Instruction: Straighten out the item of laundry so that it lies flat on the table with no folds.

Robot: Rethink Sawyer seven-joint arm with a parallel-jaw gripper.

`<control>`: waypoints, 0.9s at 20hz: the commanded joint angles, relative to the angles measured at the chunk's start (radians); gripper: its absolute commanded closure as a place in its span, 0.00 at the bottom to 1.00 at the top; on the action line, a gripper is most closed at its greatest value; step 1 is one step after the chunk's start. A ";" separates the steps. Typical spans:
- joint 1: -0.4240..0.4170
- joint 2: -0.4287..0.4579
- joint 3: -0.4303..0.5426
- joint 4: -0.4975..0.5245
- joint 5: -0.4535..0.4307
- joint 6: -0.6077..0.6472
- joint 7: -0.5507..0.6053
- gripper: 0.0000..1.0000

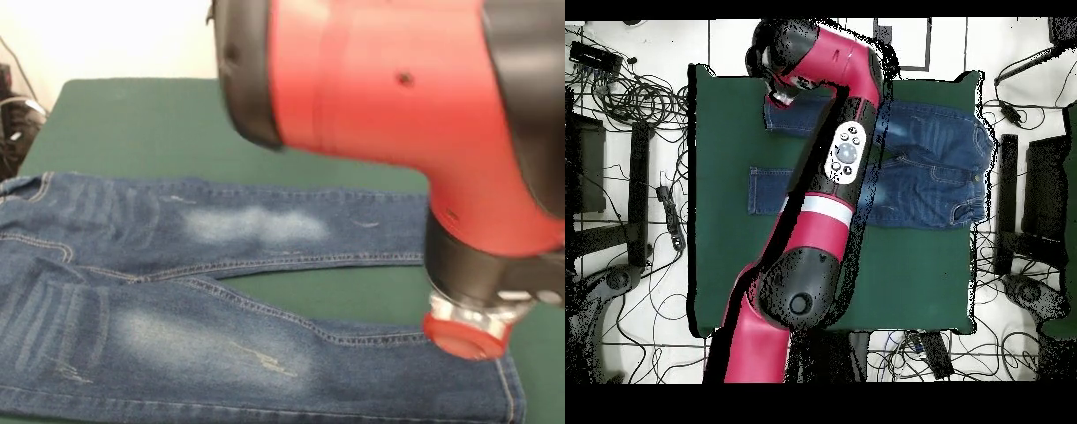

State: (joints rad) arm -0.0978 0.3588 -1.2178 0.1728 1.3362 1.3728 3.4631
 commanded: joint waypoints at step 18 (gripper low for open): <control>-0.206 0.013 -0.069 -0.075 -0.066 0.141 -0.244 1.00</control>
State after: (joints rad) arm -0.3456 0.2801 -1.2569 0.1255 1.3256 1.5682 3.4629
